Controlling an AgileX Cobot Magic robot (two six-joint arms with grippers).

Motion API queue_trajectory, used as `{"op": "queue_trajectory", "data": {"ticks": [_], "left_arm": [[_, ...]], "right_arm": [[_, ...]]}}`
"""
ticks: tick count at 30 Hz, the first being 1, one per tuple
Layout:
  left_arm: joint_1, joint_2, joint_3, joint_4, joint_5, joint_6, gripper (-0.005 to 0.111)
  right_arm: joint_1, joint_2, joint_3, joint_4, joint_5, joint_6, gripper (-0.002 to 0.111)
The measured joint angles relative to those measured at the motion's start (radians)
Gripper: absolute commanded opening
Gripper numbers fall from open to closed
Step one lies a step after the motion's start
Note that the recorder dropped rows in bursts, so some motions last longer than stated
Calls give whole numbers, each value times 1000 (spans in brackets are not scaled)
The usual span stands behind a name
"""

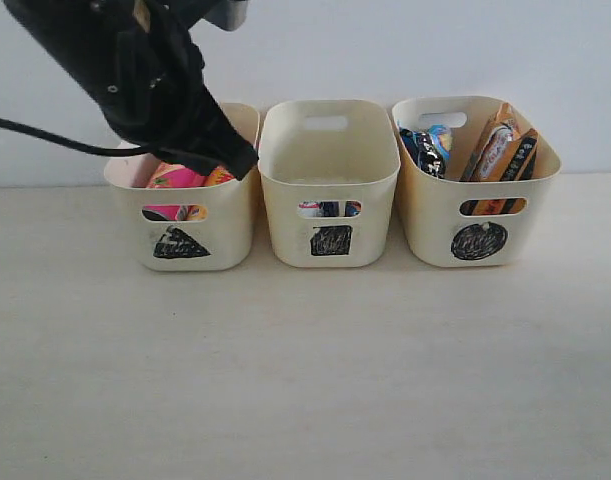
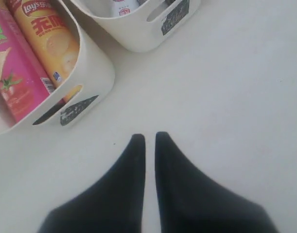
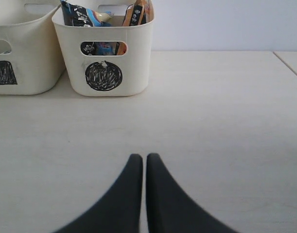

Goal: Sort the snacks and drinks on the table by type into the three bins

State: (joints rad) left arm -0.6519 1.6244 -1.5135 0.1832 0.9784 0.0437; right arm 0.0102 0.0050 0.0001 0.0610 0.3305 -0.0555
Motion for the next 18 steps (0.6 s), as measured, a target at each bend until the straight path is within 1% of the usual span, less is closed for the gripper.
{"op": "queue_trajectory", "data": {"ticks": [4, 9, 13, 16, 18], "left_arm": [[0, -103, 137, -26, -54, -13, 4], [0, -225, 275, -91, -61, -16, 4], [0, -292, 328, -118, 24, -44, 4], [0, -326, 336, -144, 82, -85, 4], [0, -335, 336, -162, 91, -99, 4]], "right_arm": [[0, 0, 0, 0, 0, 0, 0], [0, 0, 0, 0, 0, 0, 0], [0, 0, 0, 0, 0, 4, 0], [0, 0, 0, 0, 0, 4, 0], [0, 0, 0, 0, 0, 4, 0]]}}
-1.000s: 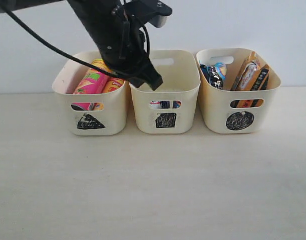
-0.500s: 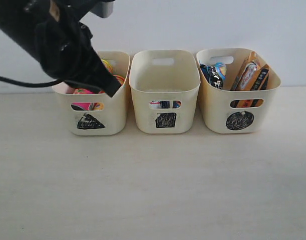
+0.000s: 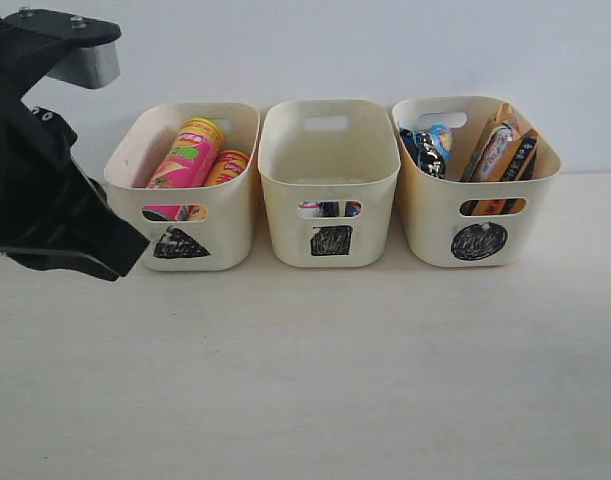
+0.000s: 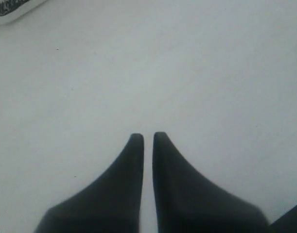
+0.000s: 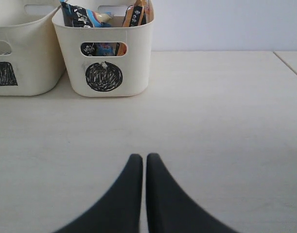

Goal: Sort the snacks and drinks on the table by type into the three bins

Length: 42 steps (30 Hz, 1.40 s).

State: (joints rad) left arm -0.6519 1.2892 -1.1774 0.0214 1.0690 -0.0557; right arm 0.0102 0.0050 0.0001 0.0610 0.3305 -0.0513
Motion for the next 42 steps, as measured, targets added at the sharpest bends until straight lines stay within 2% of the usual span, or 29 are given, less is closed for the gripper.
{"op": "queue_trajectory", "data": {"ticks": [4, 7, 13, 20, 24, 32, 42], "left_arm": [[0, -2, 7, -11, -4, -6, 4], [0, -5, 47, -13, -73, -6, 4], [0, -106, 230, -7, -443, -10, 4], [10, -308, 473, 0, -780, -2, 4], [59, -448, 601, 0, -913, -2, 4], [184, -673, 830, 0, -1079, -1, 4], [373, -973, 1063, 0, -1159, 1, 4]], "right_arm": [[0, 0, 0, 0, 0, 0, 0], [0, 0, 0, 0, 0, 0, 0], [0, 0, 0, 0, 0, 0, 0], [0, 0, 0, 0, 0, 0, 0], [0, 0, 0, 0, 0, 0, 0], [0, 0, 0, 0, 0, 0, 0], [0, 0, 0, 0, 0, 0, 0]]}}
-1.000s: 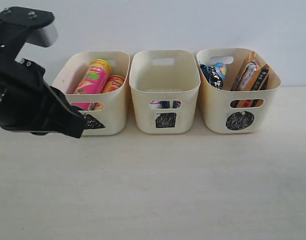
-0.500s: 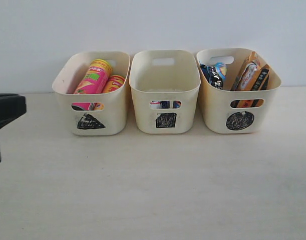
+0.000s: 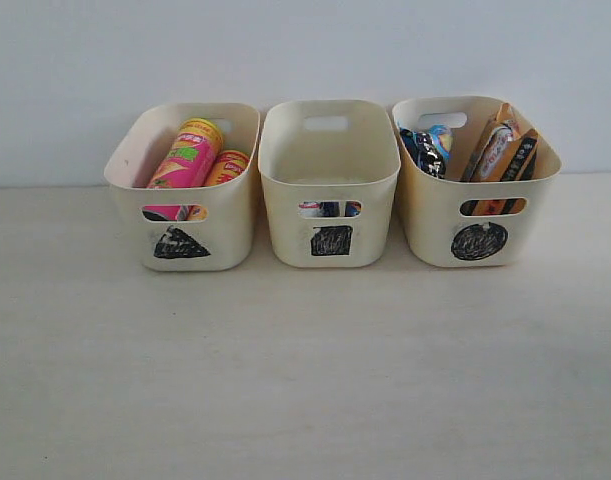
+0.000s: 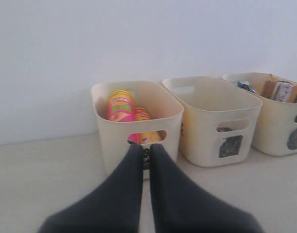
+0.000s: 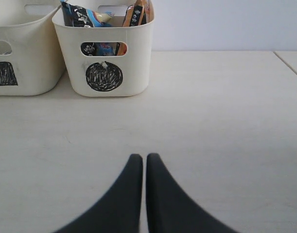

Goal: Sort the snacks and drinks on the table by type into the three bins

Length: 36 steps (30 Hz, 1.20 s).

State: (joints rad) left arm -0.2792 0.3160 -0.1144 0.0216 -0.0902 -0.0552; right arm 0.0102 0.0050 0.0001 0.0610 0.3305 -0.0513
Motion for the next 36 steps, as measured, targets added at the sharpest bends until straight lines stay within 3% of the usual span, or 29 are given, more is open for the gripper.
{"op": "queue_trajectory", "data": {"ticks": [5, 12, 22, 27, 36], "left_arm": [[97, -165, 97, 0, -7, 0, 4], [179, -303, 111, 0, 79, 0, 4], [185, -312, 111, -22, 282, 17, 4], [185, -312, 111, -107, 309, 114, 4], [185, -312, 111, -66, 352, 37, 4]], "right_arm": [[0, 0, 0, 0, 0, 0, 0], [0, 0, 0, 0, 0, 0, 0], [0, 0, 0, 0, 0, 0, 0], [0, 0, 0, 0, 0, 0, 0], [0, 0, 0, 0, 0, 0, 0]]}}
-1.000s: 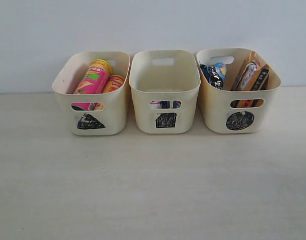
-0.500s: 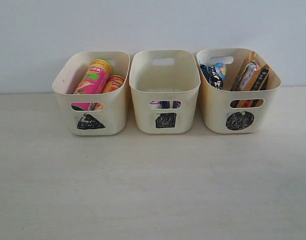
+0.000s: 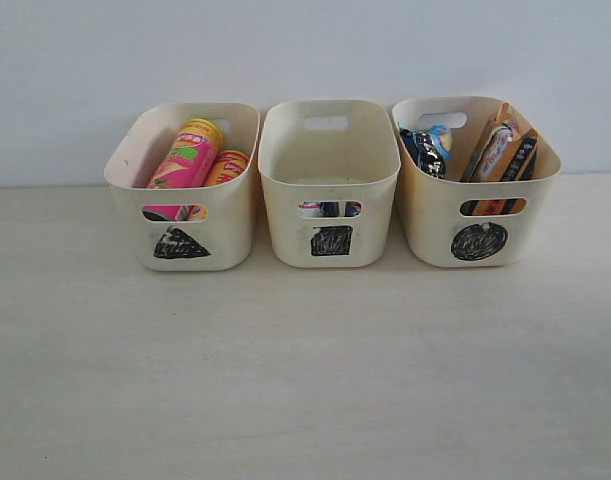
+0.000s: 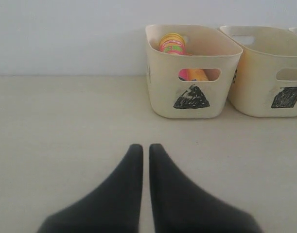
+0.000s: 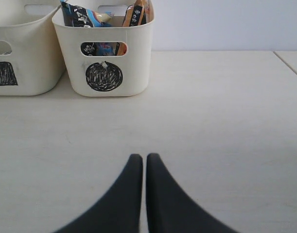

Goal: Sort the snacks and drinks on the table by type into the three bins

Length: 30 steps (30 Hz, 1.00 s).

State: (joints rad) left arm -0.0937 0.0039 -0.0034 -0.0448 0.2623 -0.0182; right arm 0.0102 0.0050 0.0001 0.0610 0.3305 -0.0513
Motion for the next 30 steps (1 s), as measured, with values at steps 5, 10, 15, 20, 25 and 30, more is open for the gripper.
{"op": "queue_trajectory", "data": {"ticks": [5, 10, 15, 20, 25, 30], "left_arm": [[0, 0, 0, 0, 16, -4, 4], [0, 0, 0, 2, 23, -4, 4], [0, 0, 0, 4, 23, -4, 4], [0, 0, 0, 4, 23, -4, 4], [0, 0, 0, 4, 23, -4, 4], [0, 0, 0, 4, 23, -4, 4]], "right_arm": [[0, 0, 0, 0, 0, 0, 0], [0, 0, 0, 0, 0, 0, 0], [0, 0, 0, 0, 0, 0, 0], [0, 0, 0, 0, 0, 0, 0], [0, 0, 0, 0, 0, 0, 0], [0, 0, 0, 0, 0, 0, 0]]}}
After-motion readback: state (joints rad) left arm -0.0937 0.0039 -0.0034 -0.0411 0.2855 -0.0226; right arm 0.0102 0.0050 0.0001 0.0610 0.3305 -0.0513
